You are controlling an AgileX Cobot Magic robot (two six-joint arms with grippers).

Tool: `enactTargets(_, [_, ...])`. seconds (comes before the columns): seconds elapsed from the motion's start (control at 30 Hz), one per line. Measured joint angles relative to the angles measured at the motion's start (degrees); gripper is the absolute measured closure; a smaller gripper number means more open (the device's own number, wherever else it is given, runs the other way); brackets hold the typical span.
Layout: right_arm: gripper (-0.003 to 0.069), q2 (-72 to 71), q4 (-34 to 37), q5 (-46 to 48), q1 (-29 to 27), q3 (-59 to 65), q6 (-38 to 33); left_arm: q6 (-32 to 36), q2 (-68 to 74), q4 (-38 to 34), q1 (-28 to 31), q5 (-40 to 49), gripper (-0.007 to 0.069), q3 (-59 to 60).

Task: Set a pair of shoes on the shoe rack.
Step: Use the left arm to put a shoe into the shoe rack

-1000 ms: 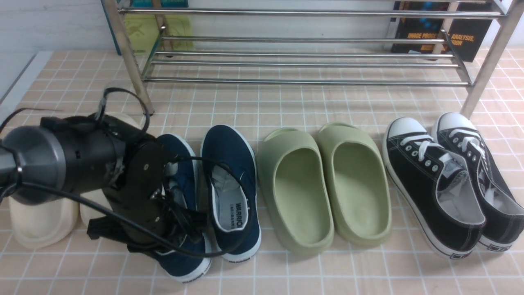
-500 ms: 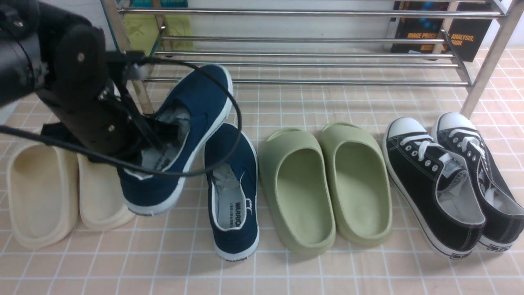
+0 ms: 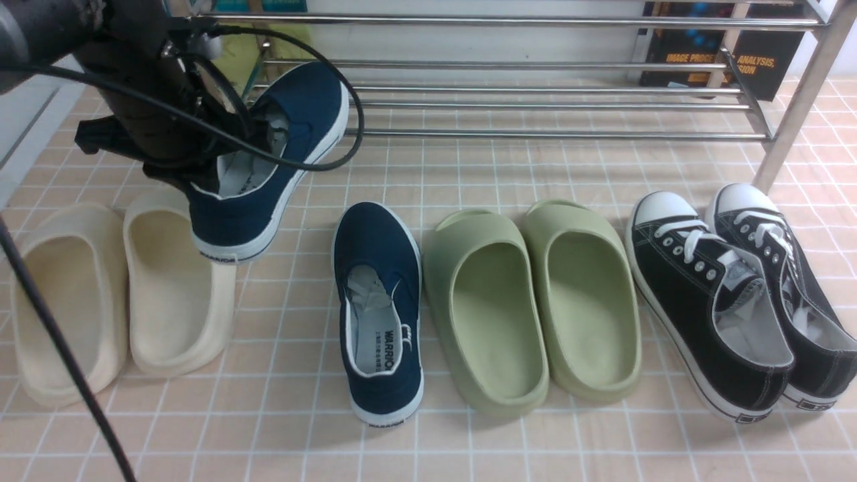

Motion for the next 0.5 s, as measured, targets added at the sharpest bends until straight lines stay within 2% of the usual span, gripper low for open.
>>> enactTargets(0.33, [0.0622, 0.0, 0.0, 0.0, 0.0, 0.0, 0.0, -1.2, 14.1, 0.0, 1.5, 0.0, 0.0585, -17.7])
enactTargets(0.5, [0.0617, 0.0, 0.0, 0.0, 0.0, 0.0, 0.0, -3.6, 18.9, 0.0, 1.5, -4.4, 0.0585, -24.7])
